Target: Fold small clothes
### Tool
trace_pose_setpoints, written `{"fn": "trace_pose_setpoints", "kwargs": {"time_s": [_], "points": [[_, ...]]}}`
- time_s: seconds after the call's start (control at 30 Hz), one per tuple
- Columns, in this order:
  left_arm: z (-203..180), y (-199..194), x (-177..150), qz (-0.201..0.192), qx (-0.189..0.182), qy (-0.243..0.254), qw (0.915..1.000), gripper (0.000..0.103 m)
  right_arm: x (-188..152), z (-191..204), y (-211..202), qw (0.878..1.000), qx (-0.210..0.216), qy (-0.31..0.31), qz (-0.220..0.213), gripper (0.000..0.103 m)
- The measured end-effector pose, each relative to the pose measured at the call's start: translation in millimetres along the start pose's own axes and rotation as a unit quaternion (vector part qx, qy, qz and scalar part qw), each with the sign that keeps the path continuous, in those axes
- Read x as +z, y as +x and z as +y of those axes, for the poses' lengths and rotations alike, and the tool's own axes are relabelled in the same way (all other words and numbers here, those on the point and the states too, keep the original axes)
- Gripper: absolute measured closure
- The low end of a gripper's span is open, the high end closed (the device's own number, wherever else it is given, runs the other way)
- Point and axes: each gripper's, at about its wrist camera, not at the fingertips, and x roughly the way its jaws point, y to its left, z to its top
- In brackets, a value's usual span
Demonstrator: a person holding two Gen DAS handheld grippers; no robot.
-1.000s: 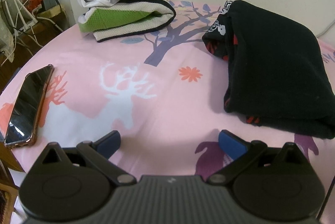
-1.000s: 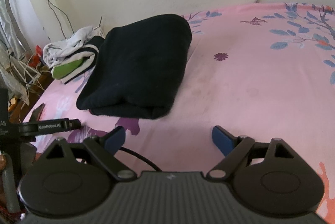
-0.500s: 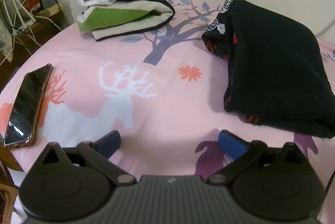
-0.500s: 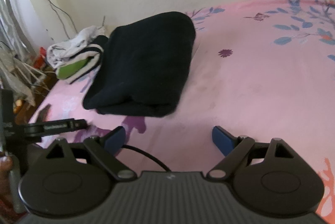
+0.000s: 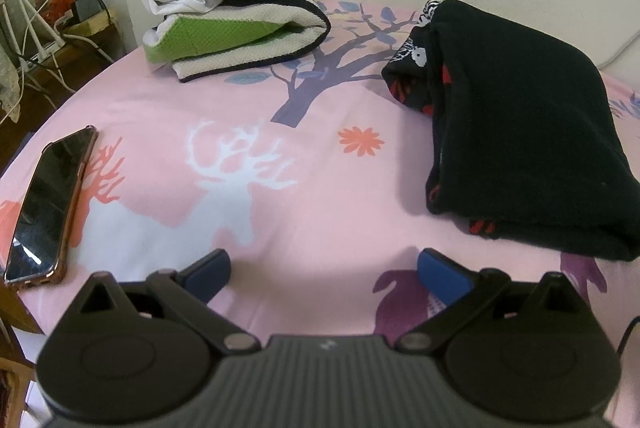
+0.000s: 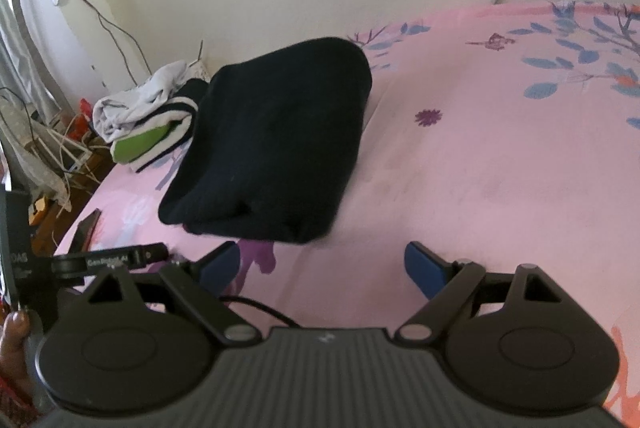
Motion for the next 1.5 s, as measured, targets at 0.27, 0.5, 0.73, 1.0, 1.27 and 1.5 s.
{"fn": "trace_pose_setpoints", "kwargs": {"time_s": [0.27,0.5,0.73,1.0,1.27,1.5], "points": [[1.6,0.4,-0.6,-0.003,-0.005,0.004,1.0,0.0,7.5,4.1,2.7,1.0,0.006,-0.012,-0.009,0.022],[4.2,1.8,1.4,-0.002,-0.02,0.023,0.9995,0.0,13.7,-4.8,4.2,1.0,0.018,0.015,-0.016,0.022],[26.8,-1.2,19.9,-0.003,-0.079,0.01,0.9969,0.0,24.6,-17.0,9.3,0.998,0.039,0.044,-0.019,0.022],[29.0,-9.3,71.1,-0.037,-0.133,0.001,0.9905,0.0,42.8,-20.4,18.5,0.997,0.049,0.045,-0.029,0.022],[-8.8,28.0,102.5,-0.004,-0.209,0.022,0.9777,0.0,74.2,-15.5,54.4,0.999,0.042,0.014,-0.007,0.023],[-35.7,47.2,104.7,-0.007,-0.192,0.057,0.9798,0.0,86.4,-11.5,75.1,0.999,0.028,-0.01,0.011,0.026]]}}
